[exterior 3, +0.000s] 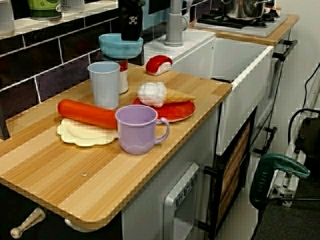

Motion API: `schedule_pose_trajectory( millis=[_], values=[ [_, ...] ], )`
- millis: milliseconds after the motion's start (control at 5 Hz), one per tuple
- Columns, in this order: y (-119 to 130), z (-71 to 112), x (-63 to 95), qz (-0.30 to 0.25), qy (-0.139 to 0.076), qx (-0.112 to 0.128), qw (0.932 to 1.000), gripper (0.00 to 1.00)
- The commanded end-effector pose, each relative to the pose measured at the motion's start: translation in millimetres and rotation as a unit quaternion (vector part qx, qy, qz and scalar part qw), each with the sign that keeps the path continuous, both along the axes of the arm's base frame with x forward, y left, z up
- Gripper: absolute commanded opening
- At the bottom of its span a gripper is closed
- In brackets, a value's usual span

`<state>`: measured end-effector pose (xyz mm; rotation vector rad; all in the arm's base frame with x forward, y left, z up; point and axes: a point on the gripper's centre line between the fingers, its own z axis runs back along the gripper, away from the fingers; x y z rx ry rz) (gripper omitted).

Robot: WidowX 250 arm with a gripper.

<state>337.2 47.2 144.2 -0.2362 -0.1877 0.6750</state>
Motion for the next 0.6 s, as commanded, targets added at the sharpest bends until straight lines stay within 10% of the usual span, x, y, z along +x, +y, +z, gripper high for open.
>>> schedule_pose_trajectory(
  millis=[0, 400],
  values=[
    [-6, -1.8, -32.0, -0.044, -0.032, 0.043, 0.9976, 1.00],
    [-16, -20.5, -50.6, -0.065, -0.034, 0.068, 0.9950, 1.00]
  ],
)
